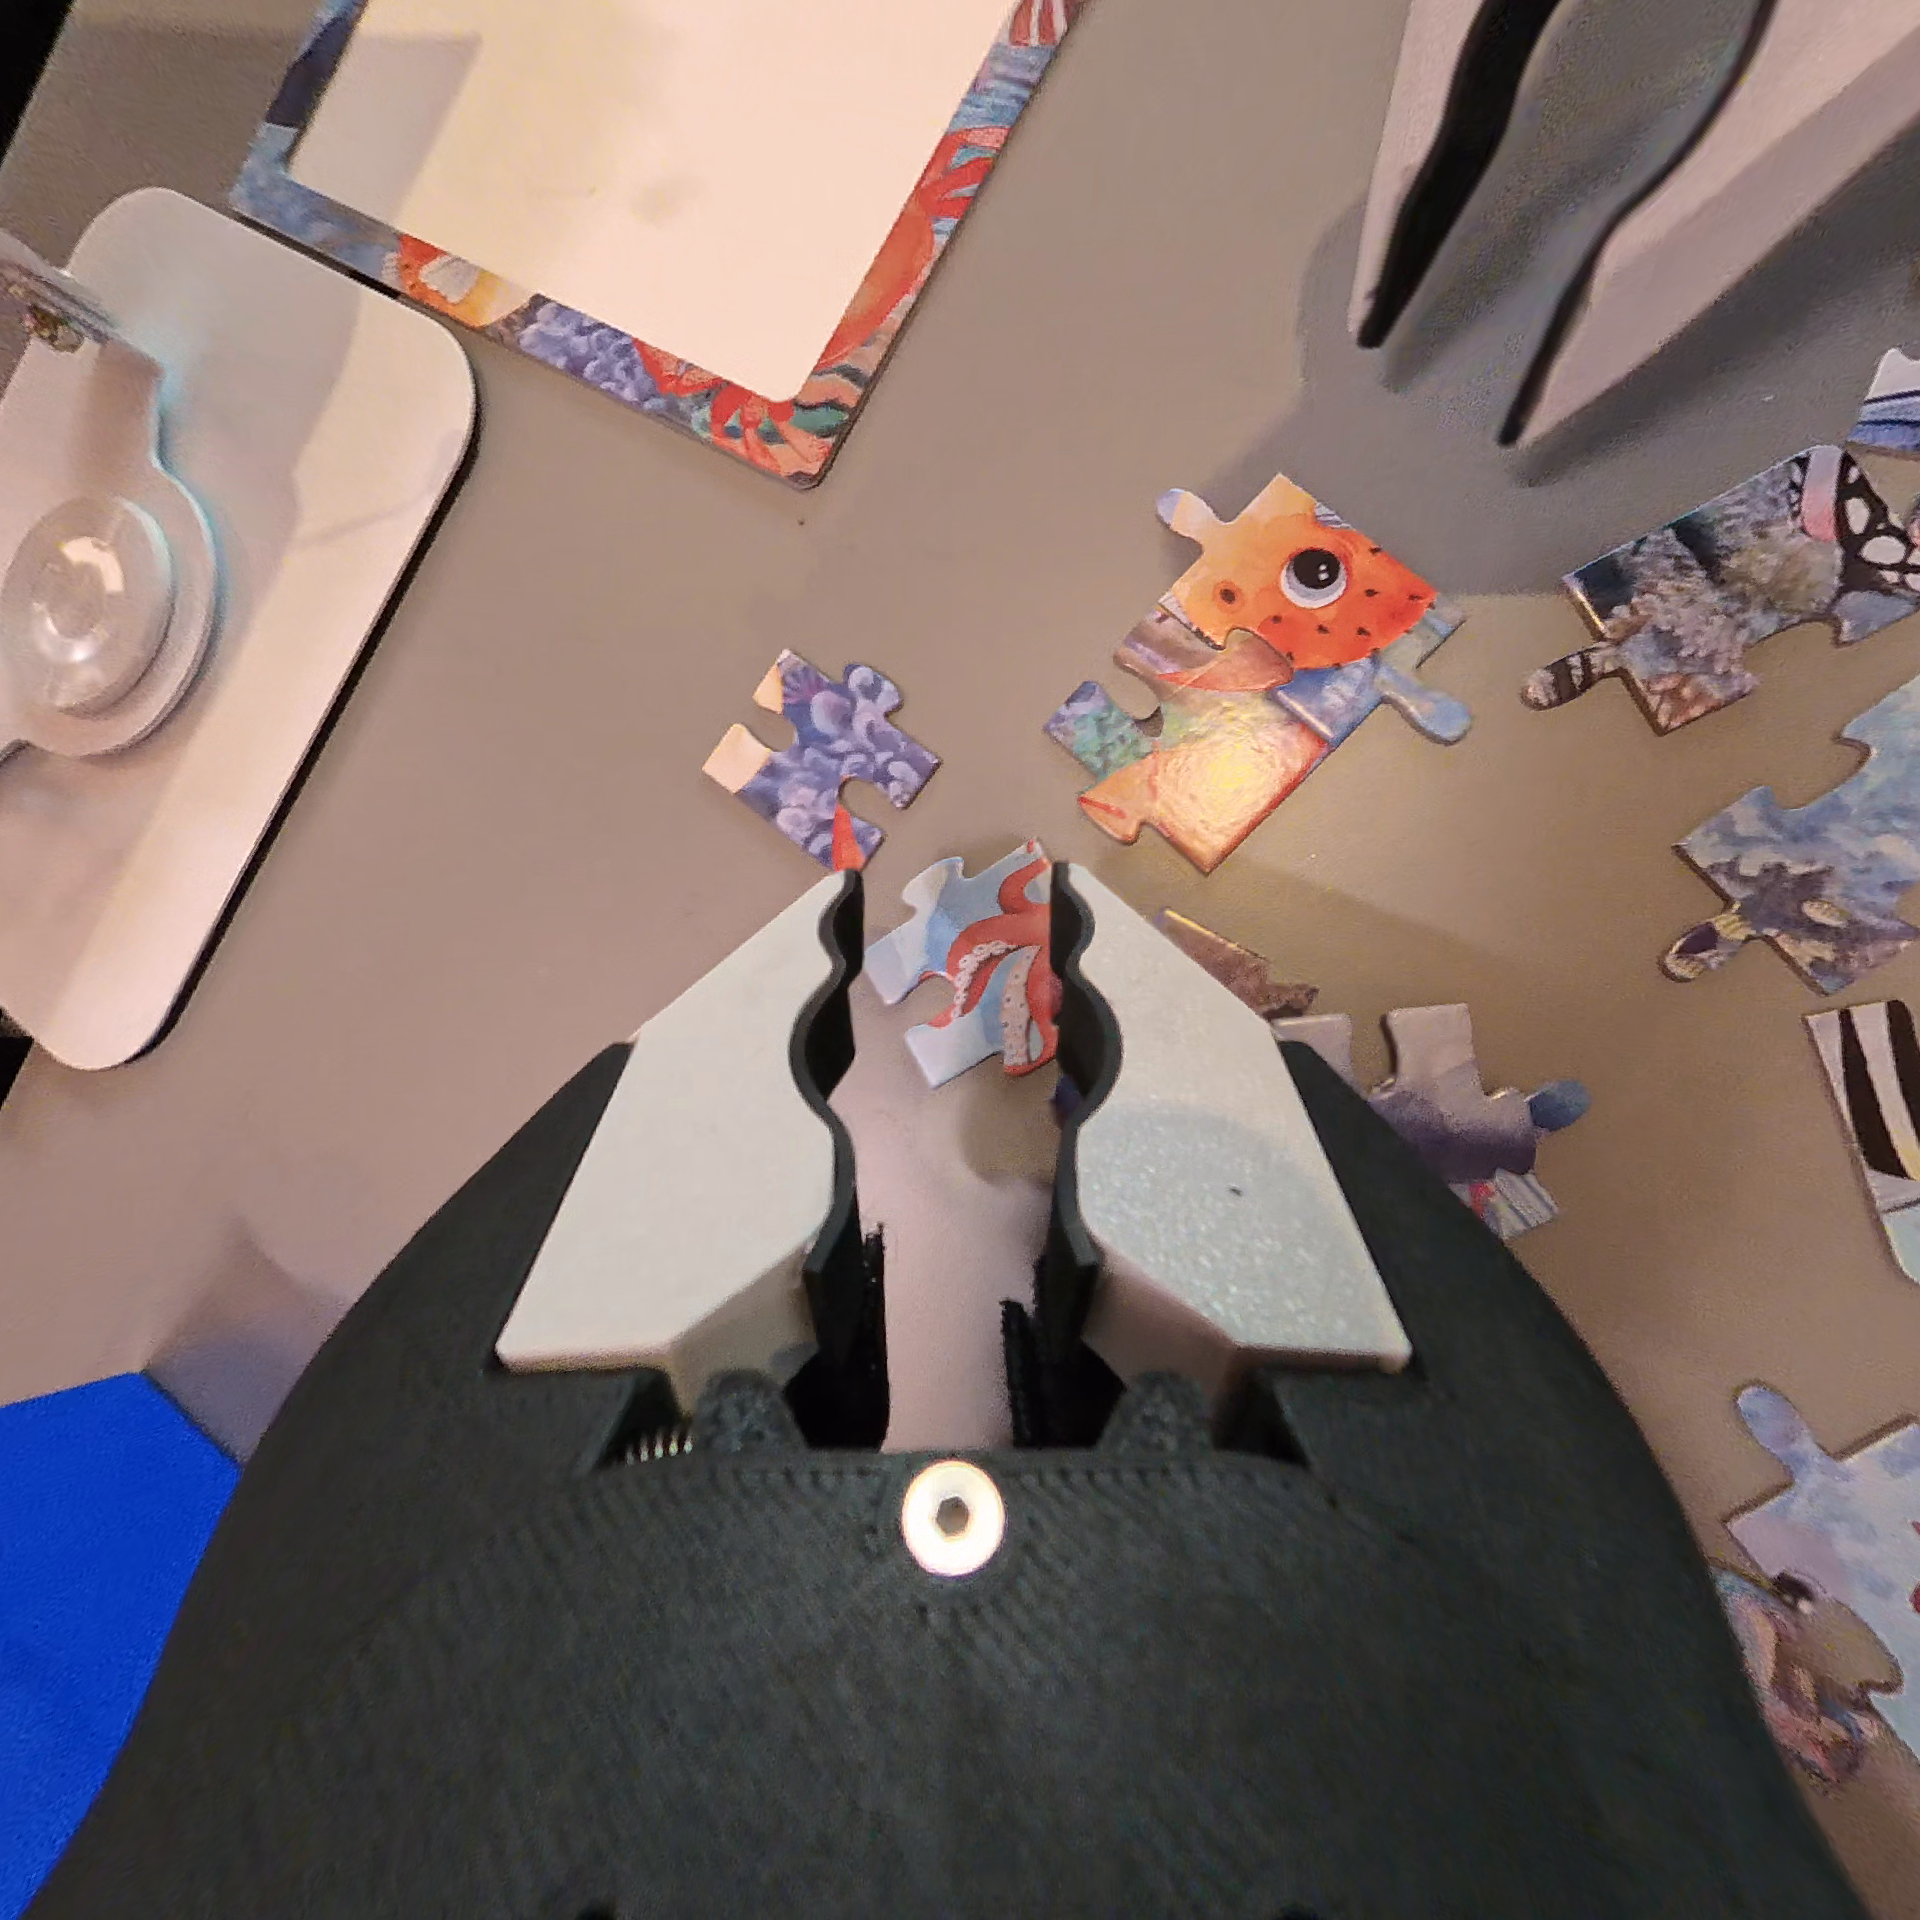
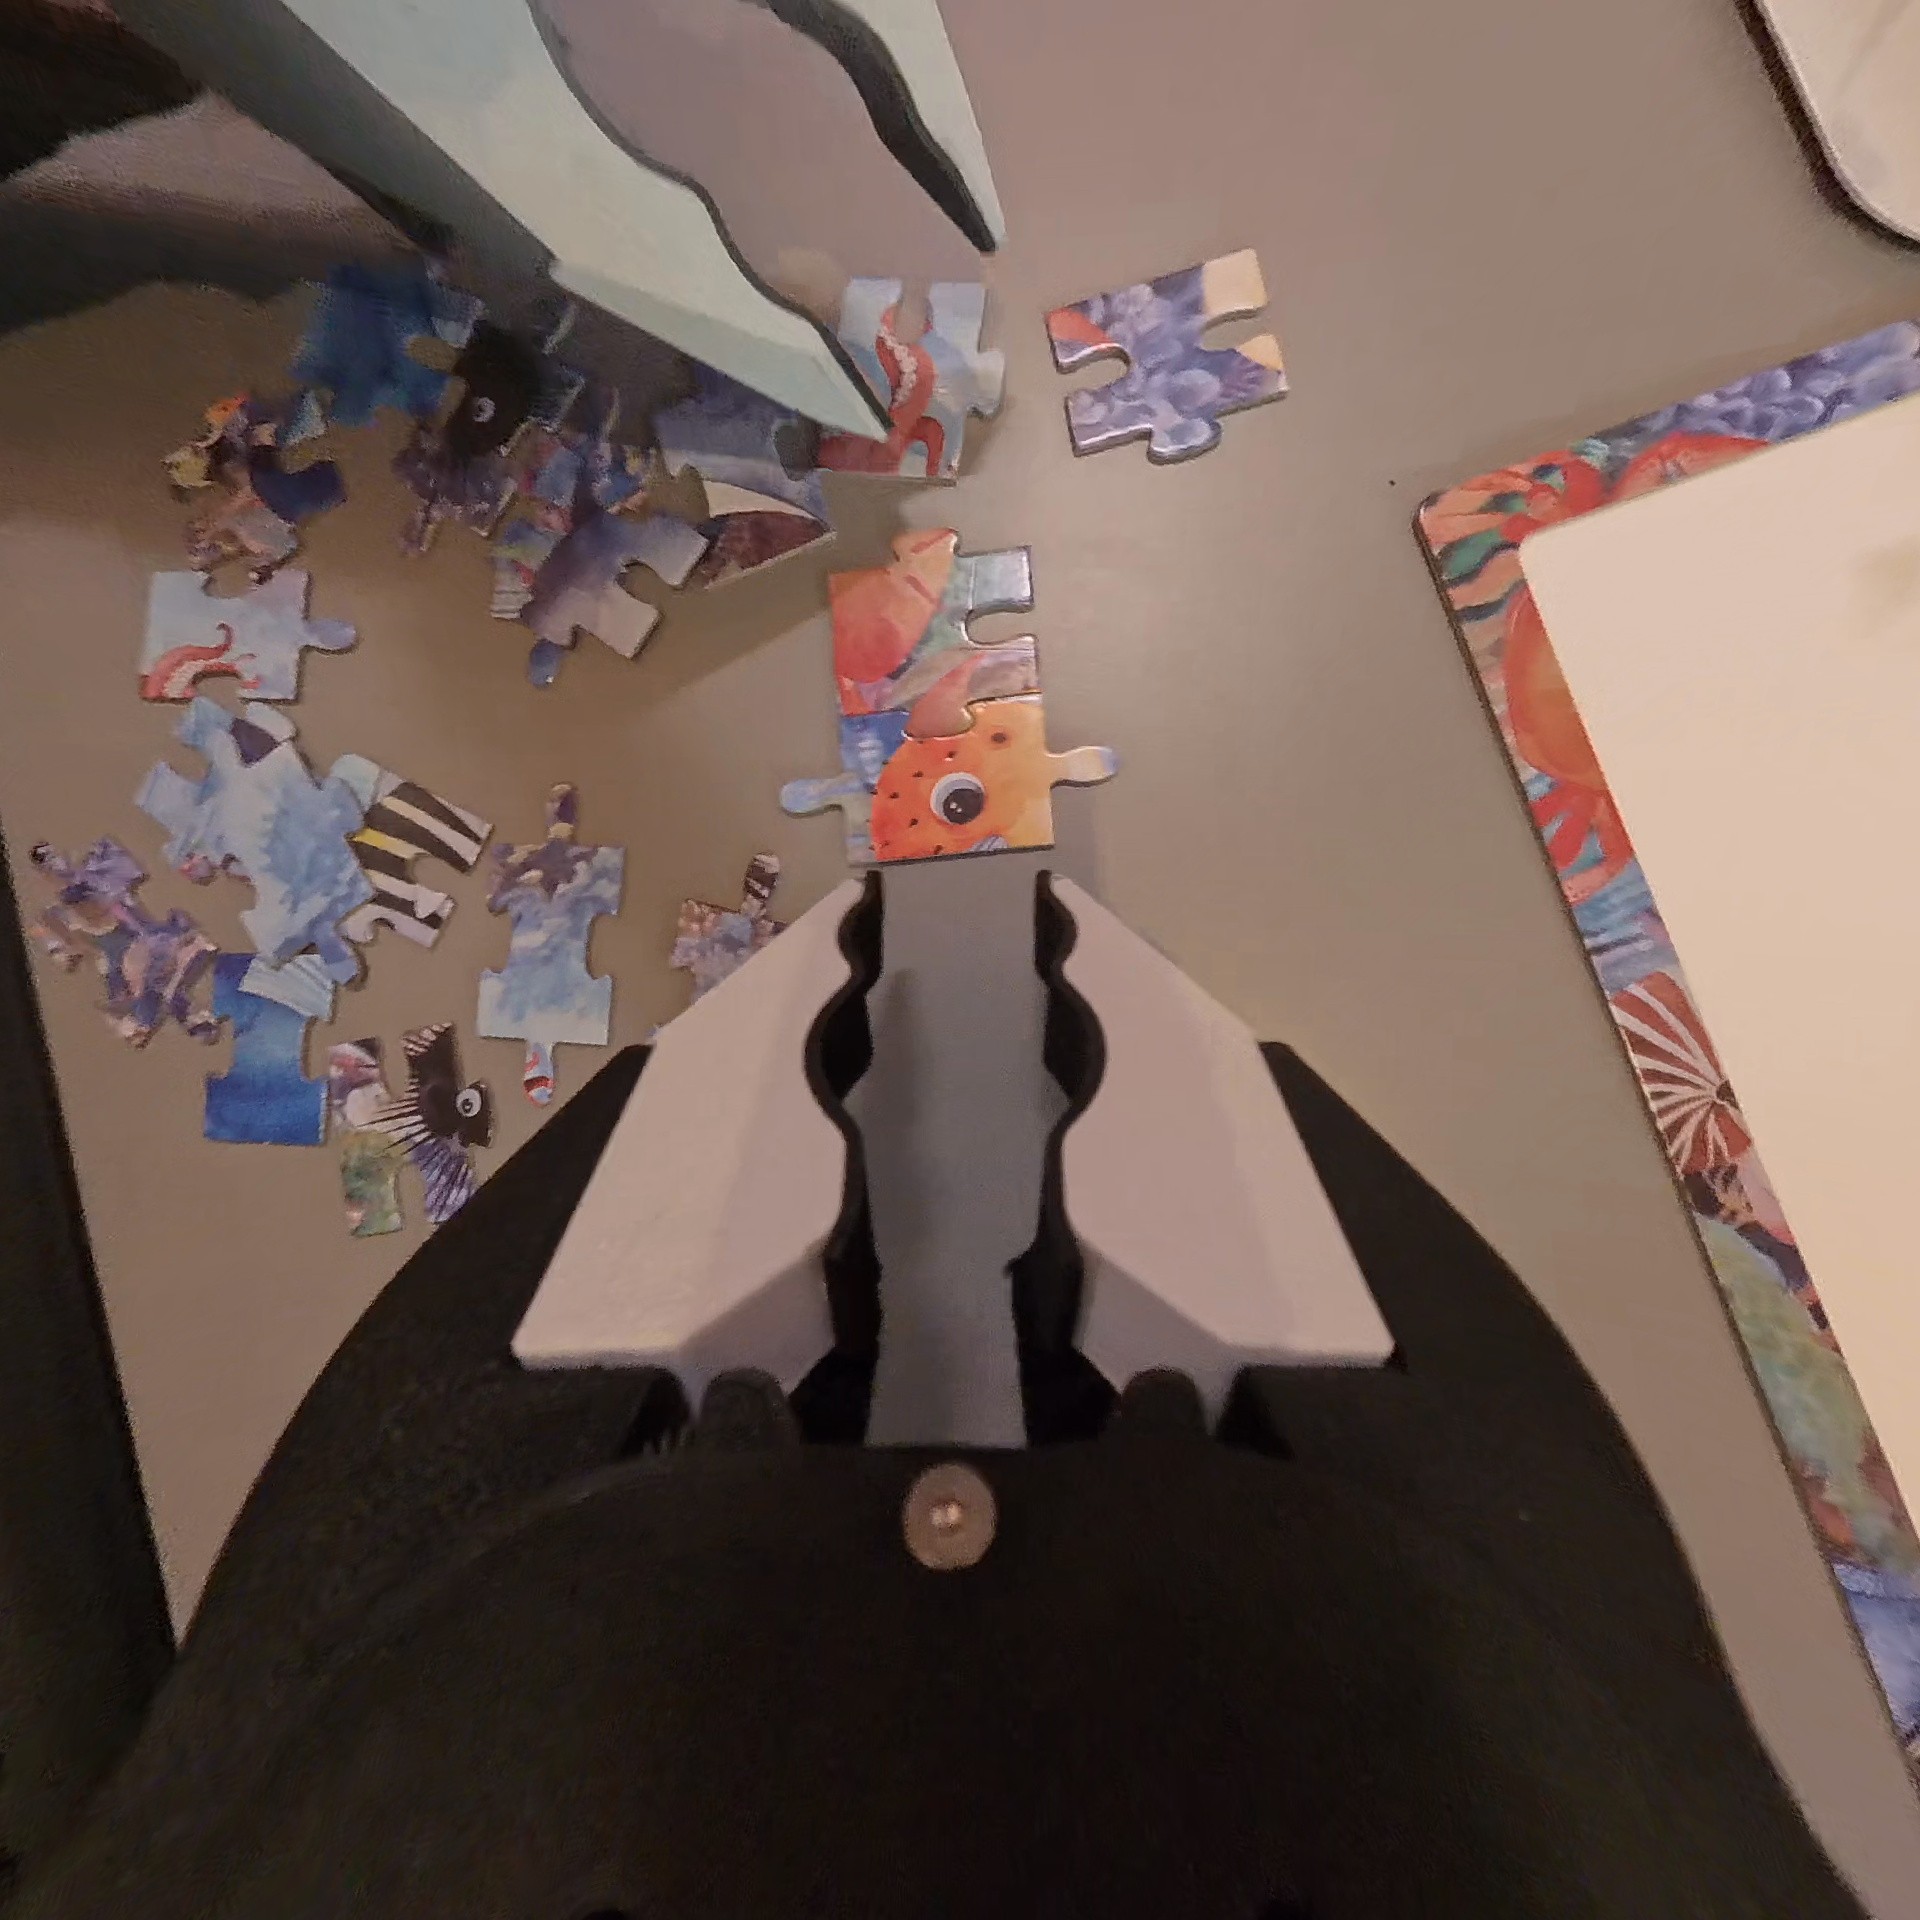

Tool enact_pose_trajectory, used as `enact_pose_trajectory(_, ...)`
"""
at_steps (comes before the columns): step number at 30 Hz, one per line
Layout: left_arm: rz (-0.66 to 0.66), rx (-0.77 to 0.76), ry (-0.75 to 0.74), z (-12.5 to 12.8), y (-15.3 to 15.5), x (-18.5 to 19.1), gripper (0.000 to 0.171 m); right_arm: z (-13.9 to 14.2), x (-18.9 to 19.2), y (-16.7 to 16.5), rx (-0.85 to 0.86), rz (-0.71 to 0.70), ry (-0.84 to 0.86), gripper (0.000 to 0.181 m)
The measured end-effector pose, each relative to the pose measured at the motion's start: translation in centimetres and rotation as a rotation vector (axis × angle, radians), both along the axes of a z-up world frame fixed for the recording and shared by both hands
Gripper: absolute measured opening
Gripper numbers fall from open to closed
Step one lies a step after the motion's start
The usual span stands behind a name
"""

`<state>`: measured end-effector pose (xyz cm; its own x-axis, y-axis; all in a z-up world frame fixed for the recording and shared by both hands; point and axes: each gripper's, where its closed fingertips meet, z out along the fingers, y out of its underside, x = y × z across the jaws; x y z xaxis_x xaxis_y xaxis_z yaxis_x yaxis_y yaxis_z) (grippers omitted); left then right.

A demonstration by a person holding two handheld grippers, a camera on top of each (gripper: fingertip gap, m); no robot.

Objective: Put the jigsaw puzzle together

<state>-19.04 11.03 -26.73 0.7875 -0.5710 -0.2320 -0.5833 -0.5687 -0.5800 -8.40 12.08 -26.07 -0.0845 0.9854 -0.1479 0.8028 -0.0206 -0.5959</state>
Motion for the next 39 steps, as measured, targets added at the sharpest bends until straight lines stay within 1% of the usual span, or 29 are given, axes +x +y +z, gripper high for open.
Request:
enact_pose_trajectory(3,0.023,0.002,-0.026,0.6,-0.1,-0.7,0.035,-0.6,-0.3,0.0,0.022,0.008,-0.004,0.047)
enact_pose_trajectory(5,0.034,0.002,-0.026,0.9,-0.1,-1.2,0.035,-1.2,-0.6,-0.2,0.062,0.027,-0.008,0.052)
enact_pose_trajectory(10,0.035,-0.003,-0.022,0.8,-0.2,-1.2,0.036,-2.5,-1.5,-0.8,0.137,0.063,-0.01,0.051)
enact_pose_trajectory(11,0.034,-0.006,-0.017,0.7,-0.3,-1.2,0.036,-2.6,-1.7,-1.0,0.142,0.066,-0.003,0.044)
enact_pose_trajectory(19,0.032,-0.014,-0.019,0.6,-0.3,-1.2,0.036,-2.6,-1.8,-1.1,0.141,0.069,0.001,0.043)
enact_pose_trajectory(24,0.014,-0.025,-0.039,0.4,-0.5,-0.7,0.036,-2.4,-1.8,-1.1,0.184,0.092,0.009,0.043)
enact_pose_trajectory(30,-0.049,-0.049,-0.135,0.3,-0.8,1.5,0.037,-2.0,-1.9,-1.2,0.333,0.158,0.031,0.043)
enact_pose_trajectory(32,-0.071,-0.068,-0.2,0.2,-1.0,2.4,0.038,-1.7,-2.1,-1.2,0.407,0.192,0.056,0.043)
enact_pose_trajectory(36,-0.113,-0.144,-0.383,0.3,-1.7,4.2,0.039,-1.0,-2.4,-1.3,0.541,0.251,0.113,0.043)
enact_pose_trajectory(37,-0.108,-0.164,-0.409,0.1,-1.8,4.4,0.045,-0.9,-2.5,-1.4,0.568,0.267,0.127,0.043)
enact_pose_trajectory(39,-0.104,-0.175,-0.422,-0.4,-1.7,4.2,0.043,-0.5,-2.6,-1.7,0.619,0.295,0.157,0.043)
